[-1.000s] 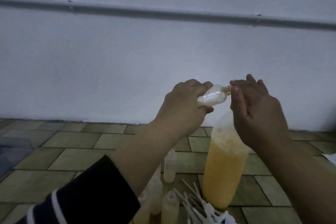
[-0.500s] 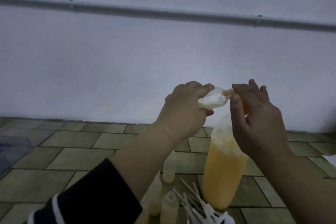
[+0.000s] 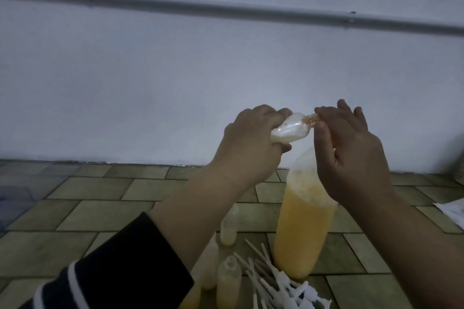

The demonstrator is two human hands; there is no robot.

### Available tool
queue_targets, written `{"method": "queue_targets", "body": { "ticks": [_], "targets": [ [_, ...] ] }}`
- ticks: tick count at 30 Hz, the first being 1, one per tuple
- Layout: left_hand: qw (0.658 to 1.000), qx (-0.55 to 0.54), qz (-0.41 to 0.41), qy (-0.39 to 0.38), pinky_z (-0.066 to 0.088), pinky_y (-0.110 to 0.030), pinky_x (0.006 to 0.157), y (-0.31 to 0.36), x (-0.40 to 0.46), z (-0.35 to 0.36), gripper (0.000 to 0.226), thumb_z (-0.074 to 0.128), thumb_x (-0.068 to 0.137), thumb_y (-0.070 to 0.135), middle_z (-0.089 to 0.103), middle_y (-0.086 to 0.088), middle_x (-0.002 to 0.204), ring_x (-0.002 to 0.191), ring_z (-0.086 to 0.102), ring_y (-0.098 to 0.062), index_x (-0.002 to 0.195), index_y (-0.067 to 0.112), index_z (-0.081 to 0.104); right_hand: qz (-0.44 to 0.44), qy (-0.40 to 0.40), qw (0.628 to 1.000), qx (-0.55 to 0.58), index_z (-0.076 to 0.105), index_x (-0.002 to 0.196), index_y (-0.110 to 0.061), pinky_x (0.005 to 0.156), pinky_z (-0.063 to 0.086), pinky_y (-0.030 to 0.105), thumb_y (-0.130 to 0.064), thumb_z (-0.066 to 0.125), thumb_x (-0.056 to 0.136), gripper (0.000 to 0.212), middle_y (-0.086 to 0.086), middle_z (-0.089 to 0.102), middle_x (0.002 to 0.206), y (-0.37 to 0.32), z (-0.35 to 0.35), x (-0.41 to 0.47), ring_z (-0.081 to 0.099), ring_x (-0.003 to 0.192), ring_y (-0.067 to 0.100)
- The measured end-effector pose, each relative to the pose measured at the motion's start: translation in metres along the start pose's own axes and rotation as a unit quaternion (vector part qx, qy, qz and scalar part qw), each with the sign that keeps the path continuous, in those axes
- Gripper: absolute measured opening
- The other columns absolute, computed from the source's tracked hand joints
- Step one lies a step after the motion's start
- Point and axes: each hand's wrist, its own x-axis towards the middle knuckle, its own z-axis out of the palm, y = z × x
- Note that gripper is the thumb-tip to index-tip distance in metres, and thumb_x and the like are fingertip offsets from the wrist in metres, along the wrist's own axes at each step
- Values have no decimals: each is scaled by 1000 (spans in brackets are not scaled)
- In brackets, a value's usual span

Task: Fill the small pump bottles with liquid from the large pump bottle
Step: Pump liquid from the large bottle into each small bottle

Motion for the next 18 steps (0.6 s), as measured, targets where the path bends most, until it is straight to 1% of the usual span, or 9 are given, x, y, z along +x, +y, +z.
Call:
{"method": "queue_targets", "body": {
  "ticks": [3, 5, 9, 11, 13, 15, 18],
  "targets": [
    [1000, 5, 7, 10, 42, -44, 93, 5, 5, -7, 45, 65, 84, 25, 54, 8, 118, 112, 46, -19, 127, 28, 53, -23, -2, 1000, -7, 54, 127, -8, 115, 13, 28, -48, 18, 94, 63, 8, 55, 133, -2, -10, 7, 31, 139, 21],
    [1000, -2, 14, 15, 43, -44, 92, 5, 8, -7, 44, 66, 83, 24, 55, 9, 117, 111, 47, -19, 125, 28, 54, -21, 4, 1000, -6, 55, 126, -8, 114, 13, 27, -49, 19, 94, 63, 8, 55, 133, -3, -13, 9, 31, 139, 20],
    [999, -33, 10, 24, 43, -43, 92, 1, 5, 3, 45, 68, 81, 22, 56, 10, 116, 110, 49, -17, 124, 28, 56, 7, 27, 1000, -2, 54, 128, -10, 106, 23, 29, -46, 25, 94, 57, 6, 54, 133, -2, -5, 0, 35, 136, 22],
    [1000, -22, 5, 17, 43, -43, 93, 0, 2, 6, 47, 68, 81, 22, 56, 10, 117, 111, 49, -17, 126, 27, 55, 17, 26, 1000, 7, 54, 127, -10, 105, 25, 29, -45, 26, 93, 56, 6, 55, 131, -2, -1, -3, 38, 134, 22],
    [1000, -23, -4, 11, 43, -43, 94, -2, 0, 5, 46, 68, 81, 22, 56, 10, 117, 111, 49, -16, 125, 27, 56, 26, 7, 1000, 13, 54, 128, -11, 107, 21, 26, -48, 23, 93, 60, 5, 55, 133, -3, 0, -4, 36, 135, 21],
    [1000, -28, -8, 6, 42, -42, 95, -2, -1, 1, 45, 68, 81, 23, 55, 11, 117, 111, 48, -15, 124, 28, 56, 16, -5, 1000, 8, 53, 130, -12, 109, 16, 24, -51, 19, 92, 63, 4, 53, 135, -6, -3, -3, 33, 137, 19],
    [1000, -20, -1, 9, 42, -41, 96, 0, 2, -7, 45, 69, 82, 25, 55, 12, 119, 112, 47, -14, 124, 28, 55, -9, 2, 1000, -1, 54, 128, -11, 111, 15, 26, -52, 16, 93, 66, 5, 54, 134, -7, -12, 4, 36, 136, 20]
  ]
}}
